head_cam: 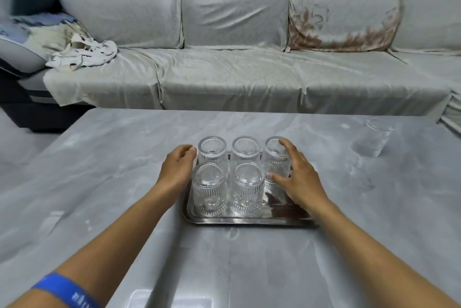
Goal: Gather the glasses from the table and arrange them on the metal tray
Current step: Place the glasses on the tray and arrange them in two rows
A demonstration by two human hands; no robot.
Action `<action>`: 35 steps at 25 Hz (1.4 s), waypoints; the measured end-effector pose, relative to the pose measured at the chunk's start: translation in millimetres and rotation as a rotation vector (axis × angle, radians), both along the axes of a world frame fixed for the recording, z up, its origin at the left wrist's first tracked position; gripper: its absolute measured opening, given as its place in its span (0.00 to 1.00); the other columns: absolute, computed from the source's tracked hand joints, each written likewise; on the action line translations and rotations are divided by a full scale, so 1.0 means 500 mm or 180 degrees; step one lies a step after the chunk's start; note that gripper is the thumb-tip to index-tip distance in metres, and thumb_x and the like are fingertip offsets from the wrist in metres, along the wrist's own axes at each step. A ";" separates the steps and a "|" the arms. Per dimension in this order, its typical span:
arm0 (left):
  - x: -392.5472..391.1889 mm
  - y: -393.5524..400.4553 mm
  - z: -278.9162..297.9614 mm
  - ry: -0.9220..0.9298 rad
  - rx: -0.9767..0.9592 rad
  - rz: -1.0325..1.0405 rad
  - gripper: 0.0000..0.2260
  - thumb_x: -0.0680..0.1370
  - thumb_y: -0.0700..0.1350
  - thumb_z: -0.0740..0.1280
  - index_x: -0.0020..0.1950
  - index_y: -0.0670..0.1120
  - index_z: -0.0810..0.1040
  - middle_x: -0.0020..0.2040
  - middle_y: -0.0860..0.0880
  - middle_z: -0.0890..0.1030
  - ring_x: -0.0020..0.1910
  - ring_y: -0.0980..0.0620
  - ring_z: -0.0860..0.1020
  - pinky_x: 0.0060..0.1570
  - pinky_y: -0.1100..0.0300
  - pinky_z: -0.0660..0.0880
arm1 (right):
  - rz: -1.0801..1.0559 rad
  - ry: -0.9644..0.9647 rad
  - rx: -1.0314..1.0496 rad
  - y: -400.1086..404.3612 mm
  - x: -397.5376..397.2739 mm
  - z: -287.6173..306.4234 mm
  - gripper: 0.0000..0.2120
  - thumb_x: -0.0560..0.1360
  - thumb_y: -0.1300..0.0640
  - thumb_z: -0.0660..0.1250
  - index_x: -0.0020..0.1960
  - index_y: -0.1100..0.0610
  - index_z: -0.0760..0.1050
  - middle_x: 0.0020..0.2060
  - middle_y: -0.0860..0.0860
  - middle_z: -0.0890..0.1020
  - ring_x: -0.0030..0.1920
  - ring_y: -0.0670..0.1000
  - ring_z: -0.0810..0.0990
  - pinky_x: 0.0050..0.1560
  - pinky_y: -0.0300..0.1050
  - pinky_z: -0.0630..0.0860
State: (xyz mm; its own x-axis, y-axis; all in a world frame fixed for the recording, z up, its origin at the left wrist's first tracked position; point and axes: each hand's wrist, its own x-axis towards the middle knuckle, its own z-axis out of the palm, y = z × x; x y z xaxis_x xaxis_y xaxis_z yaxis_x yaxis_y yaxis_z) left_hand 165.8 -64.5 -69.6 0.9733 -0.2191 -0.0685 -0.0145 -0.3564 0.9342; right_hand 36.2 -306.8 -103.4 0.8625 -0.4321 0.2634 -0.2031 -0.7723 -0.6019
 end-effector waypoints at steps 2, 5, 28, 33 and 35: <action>-0.020 -0.025 0.035 -0.0969 0.0223 -0.0143 0.15 0.79 0.49 0.62 0.66 0.50 0.74 0.67 0.49 0.76 0.64 0.50 0.73 0.64 0.51 0.70 | 0.0021 -0.0097 0.0288 -0.007 -0.023 0.005 0.48 0.67 0.45 0.75 0.75 0.38 0.47 0.75 0.45 0.62 0.70 0.46 0.65 0.64 0.47 0.67; -0.065 -0.101 0.094 -0.1759 0.0337 -0.0669 0.18 0.79 0.49 0.63 0.69 0.53 0.71 0.70 0.51 0.73 0.67 0.52 0.70 0.65 0.54 0.67 | -0.0294 -0.0340 0.0541 -0.040 -0.065 0.020 0.46 0.68 0.41 0.72 0.76 0.40 0.46 0.77 0.44 0.57 0.71 0.42 0.60 0.66 0.43 0.61; -0.136 -0.473 0.068 -0.1682 0.0633 -0.1441 0.19 0.76 0.46 0.66 0.67 0.52 0.73 0.68 0.49 0.74 0.56 0.47 0.77 0.61 0.47 0.73 | -0.1488 0.0240 -0.0832 -0.401 -0.091 0.063 0.14 0.66 0.48 0.72 0.44 0.56 0.75 0.53 0.56 0.76 0.49 0.62 0.78 0.45 0.50 0.73; -0.127 -0.406 0.093 -0.1751 0.0621 -0.1180 0.17 0.75 0.47 0.65 0.65 0.53 0.74 0.66 0.51 0.76 0.57 0.53 0.75 0.58 0.56 0.69 | -0.1473 -0.0734 -0.0201 -0.336 -0.138 0.070 0.21 0.62 0.49 0.74 0.48 0.53 0.66 0.46 0.50 0.76 0.42 0.54 0.76 0.38 0.46 0.67; -0.126 -0.355 0.105 -0.1665 0.0579 -0.1059 0.16 0.75 0.46 0.65 0.64 0.52 0.75 0.66 0.51 0.77 0.57 0.55 0.75 0.60 0.54 0.71 | -0.1334 -0.1113 0.0210 -0.269 -0.153 0.089 0.21 0.61 0.48 0.74 0.48 0.50 0.68 0.47 0.47 0.75 0.42 0.49 0.75 0.38 0.42 0.68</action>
